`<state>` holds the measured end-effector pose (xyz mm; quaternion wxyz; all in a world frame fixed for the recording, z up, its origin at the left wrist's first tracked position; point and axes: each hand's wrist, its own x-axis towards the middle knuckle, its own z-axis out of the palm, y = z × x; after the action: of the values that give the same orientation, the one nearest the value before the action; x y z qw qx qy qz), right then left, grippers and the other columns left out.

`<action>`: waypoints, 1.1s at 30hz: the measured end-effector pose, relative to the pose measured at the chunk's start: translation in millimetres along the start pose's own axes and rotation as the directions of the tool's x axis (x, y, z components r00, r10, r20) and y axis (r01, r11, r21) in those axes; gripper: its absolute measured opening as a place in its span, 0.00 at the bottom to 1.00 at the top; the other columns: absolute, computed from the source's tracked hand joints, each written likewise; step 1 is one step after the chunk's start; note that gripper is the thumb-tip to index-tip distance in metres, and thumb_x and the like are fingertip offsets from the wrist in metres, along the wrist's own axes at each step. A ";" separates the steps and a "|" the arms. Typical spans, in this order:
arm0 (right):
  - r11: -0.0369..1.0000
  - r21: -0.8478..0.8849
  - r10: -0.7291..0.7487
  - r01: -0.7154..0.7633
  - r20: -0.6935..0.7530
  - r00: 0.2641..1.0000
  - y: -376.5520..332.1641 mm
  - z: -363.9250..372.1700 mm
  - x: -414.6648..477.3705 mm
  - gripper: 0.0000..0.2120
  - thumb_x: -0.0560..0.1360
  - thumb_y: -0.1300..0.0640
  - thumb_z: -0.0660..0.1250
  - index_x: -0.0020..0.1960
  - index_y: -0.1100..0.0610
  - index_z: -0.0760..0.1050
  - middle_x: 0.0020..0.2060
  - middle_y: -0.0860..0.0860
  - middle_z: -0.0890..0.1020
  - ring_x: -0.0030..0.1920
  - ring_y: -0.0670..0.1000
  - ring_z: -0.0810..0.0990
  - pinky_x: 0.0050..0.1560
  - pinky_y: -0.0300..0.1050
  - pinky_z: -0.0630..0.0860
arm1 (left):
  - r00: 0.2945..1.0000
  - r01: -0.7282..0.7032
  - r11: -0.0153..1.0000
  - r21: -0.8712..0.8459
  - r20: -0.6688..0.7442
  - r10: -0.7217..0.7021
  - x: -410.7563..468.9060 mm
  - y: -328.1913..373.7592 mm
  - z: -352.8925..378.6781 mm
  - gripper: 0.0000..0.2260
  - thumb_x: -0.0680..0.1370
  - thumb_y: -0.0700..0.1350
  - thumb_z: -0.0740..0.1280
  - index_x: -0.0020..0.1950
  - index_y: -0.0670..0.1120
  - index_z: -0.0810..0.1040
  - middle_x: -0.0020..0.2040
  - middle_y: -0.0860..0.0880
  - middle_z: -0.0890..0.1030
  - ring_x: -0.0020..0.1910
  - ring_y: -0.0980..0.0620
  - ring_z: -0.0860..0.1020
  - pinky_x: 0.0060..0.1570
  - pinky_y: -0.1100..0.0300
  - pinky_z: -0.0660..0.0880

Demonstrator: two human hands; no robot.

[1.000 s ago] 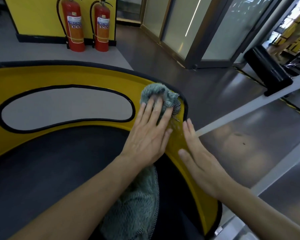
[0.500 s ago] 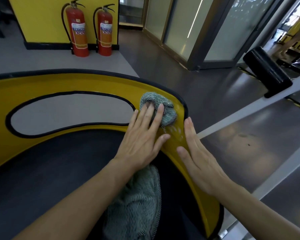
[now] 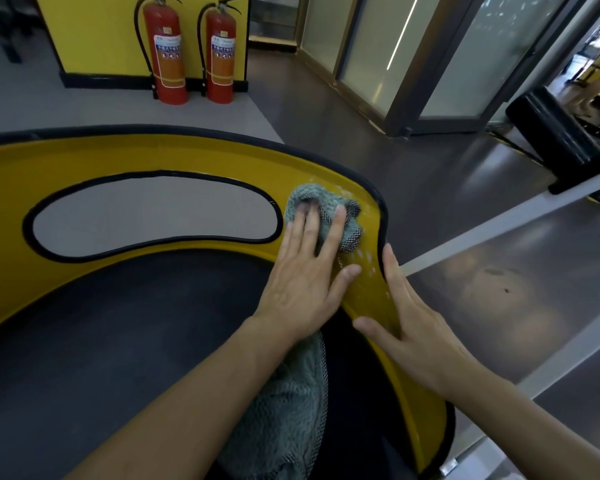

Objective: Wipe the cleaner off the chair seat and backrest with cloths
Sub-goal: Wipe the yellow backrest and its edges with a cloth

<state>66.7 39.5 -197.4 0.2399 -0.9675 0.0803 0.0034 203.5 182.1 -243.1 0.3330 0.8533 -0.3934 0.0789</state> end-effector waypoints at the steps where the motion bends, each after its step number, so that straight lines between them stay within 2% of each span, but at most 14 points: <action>1: 1.000 0.027 0.016 -0.016 0.012 1.000 2.7 0.3 -2.6 0.46 0.75 0.30 0.59 0.75 0.32 0.26 0.76 0.28 0.41 0.72 0.27 0.49 0.63 0.18 0.49 | 1.000 0.010 1.000 -0.025 -0.020 -0.010 4.0 5.1 0.1 0.32 0.85 0.62 0.50 0.81 0.54 0.34 0.79 0.45 0.32 0.79 0.49 0.31 0.79 0.47 0.39; 4: 0.998 0.062 0.014 -0.015 0.021 1.000 9.8 2.6 -6.5 0.46 0.74 0.30 0.61 0.76 0.33 0.29 0.74 0.25 0.40 0.69 0.20 0.46 0.62 0.16 0.49 | 0.998 0.056 0.995 -0.083 -0.027 -0.059 8.4 10.5 4.9 0.31 0.86 0.60 0.49 0.81 0.55 0.34 0.76 0.48 0.29 0.78 0.51 0.28 0.79 0.48 0.39; 8: 0.992 0.121 0.022 -0.019 -0.022 1.000 12.9 5.9 -5.8 0.46 0.74 0.32 0.64 0.78 0.32 0.35 0.71 0.20 0.45 0.70 0.23 0.51 0.64 0.18 0.51 | 0.990 0.130 0.988 -0.081 0.066 -0.124 -5.2 1.4 16.9 0.29 0.86 0.59 0.47 0.78 0.58 0.29 0.75 0.50 0.29 0.75 0.57 0.24 0.79 0.50 0.38; 12: 0.991 0.133 0.023 -0.018 -0.035 0.999 13.3 5.7 -4.2 0.46 0.74 0.32 0.65 0.78 0.33 0.35 0.68 0.20 0.52 0.66 0.19 0.54 0.62 0.18 0.55 | 0.986 0.159 0.980 -0.123 0.077 -0.150 -2.6 8.3 16.1 0.32 0.86 0.59 0.49 0.78 0.56 0.28 0.76 0.48 0.27 0.76 0.54 0.25 0.79 0.49 0.39; 15: 0.992 0.129 0.020 -0.015 -0.034 0.999 12.4 5.7 -3.7 0.47 0.75 0.33 0.65 0.78 0.33 0.34 0.66 0.16 0.51 0.65 0.18 0.53 0.62 0.18 0.55 | 0.997 0.059 0.985 -0.165 -0.031 -0.064 12.0 23.8 5.5 0.33 0.86 0.57 0.51 0.80 0.51 0.31 0.77 0.48 0.28 0.78 0.51 0.28 0.78 0.49 0.39; 18: 0.990 0.136 0.035 -0.032 -0.019 0.999 12.3 5.9 -3.1 0.46 0.75 0.34 0.65 0.78 0.34 0.34 0.62 0.10 0.50 0.64 0.17 0.54 0.61 0.18 0.56 | 0.990 -0.028 0.993 -0.116 -0.138 0.012 25.6 25.3 2.6 0.33 0.85 0.56 0.51 0.81 0.48 0.34 0.77 0.49 0.27 0.79 0.48 0.31 0.79 0.50 0.37; 20: 0.989 0.141 0.043 -0.039 -0.022 0.999 12.8 6.5 -3.2 0.47 0.75 0.34 0.66 0.78 0.33 0.34 0.61 0.11 0.53 0.63 0.18 0.56 0.60 0.18 0.57 | 0.991 -0.002 0.997 -0.074 -0.134 -0.008 21.2 9.9 11.3 0.32 0.86 0.56 0.51 0.80 0.49 0.33 0.77 0.50 0.27 0.79 0.50 0.32 0.79 0.49 0.39; 25: 0.989 0.144 0.033 -0.026 -0.044 0.999 12.9 7.1 -4.0 0.47 0.72 0.32 0.65 0.78 0.32 0.35 0.69 0.21 0.55 0.66 0.20 0.55 0.61 0.18 0.55 | 0.979 0.195 0.978 -0.068 -0.037 -0.198 1.7 -16.1 28.8 0.32 0.86 0.59 0.48 0.80 0.50 0.32 0.78 0.49 0.28 0.78 0.52 0.29 0.79 0.46 0.40; 27: 0.989 0.143 0.031 -0.024 -0.049 0.998 13.5 6.9 -4.2 0.47 0.72 0.32 0.65 0.78 0.31 0.35 0.71 0.23 0.55 0.69 0.22 0.55 0.62 0.18 0.55 | 0.984 0.166 0.981 -0.103 -0.044 -0.171 6.3 -8.7 23.2 0.33 0.86 0.60 0.49 0.81 0.49 0.32 0.77 0.49 0.27 0.78 0.49 0.29 0.79 0.46 0.39; 29: 0.989 0.143 0.033 -0.026 -0.046 0.998 13.8 6.9 -4.8 0.46 0.73 0.32 0.65 0.77 0.30 0.35 0.73 0.25 0.56 0.72 0.26 0.56 0.66 0.23 0.55 | 0.993 0.066 0.991 -0.114 -0.091 -0.076 15.2 -1.8 10.1 0.33 0.86 0.58 0.51 0.81 0.48 0.34 0.77 0.48 0.28 0.79 0.47 0.30 0.79 0.46 0.39; 31: 0.987 0.153 0.045 -0.039 -0.033 0.998 14.5 6.6 -5.2 0.46 0.73 0.32 0.65 0.76 0.29 0.34 0.75 0.28 0.58 0.73 0.30 0.58 0.69 0.31 0.58 | 0.991 -0.046 0.996 -0.076 -0.130 0.036 24.3 -1.7 1.8 0.33 0.86 0.57 0.51 0.81 0.47 0.36 0.78 0.47 0.31 0.80 0.45 0.33 0.79 0.47 0.40; 33: 0.987 0.157 0.050 -0.045 -0.026 0.998 13.4 6.3 -4.9 0.46 0.73 0.32 0.65 0.76 0.28 0.34 0.74 0.26 0.57 0.72 0.28 0.57 0.70 0.33 0.58 | 0.990 -0.073 0.997 -0.015 -0.124 0.071 22.0 -10.6 1.7 0.32 0.86 0.57 0.52 0.82 0.46 0.39 0.79 0.47 0.34 0.81 0.46 0.35 0.80 0.48 0.41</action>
<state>59.9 31.5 -209.0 0.3135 -0.9435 0.1070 -0.0118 225.9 172.4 -241.0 0.3618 0.8288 -0.4035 0.1395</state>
